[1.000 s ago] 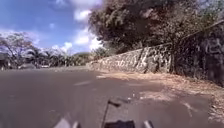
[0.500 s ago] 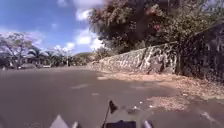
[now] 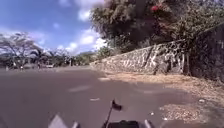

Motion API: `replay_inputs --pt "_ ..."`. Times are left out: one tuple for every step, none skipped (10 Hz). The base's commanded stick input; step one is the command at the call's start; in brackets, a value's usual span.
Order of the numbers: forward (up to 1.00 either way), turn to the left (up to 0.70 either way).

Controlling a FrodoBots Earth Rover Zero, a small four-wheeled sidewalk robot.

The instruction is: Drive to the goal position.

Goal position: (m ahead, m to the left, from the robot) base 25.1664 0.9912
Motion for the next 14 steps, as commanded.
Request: replay_inputs --pt "0.7 0.0" --pt "0.7 0.0" --pt "0.7 0.01" --pt "0.7 0.06" --pt "0.7 0.11" --pt "0.7 0.3" --pt "0.7 0.33" --pt "0.7 0.35" --pt "0.7 0.3" --pt "0.7 0.24" --pt "0.7 0.0" --pt "0.7 0.0" --pt "0.7 0.0" --pt "0.7 0.0"
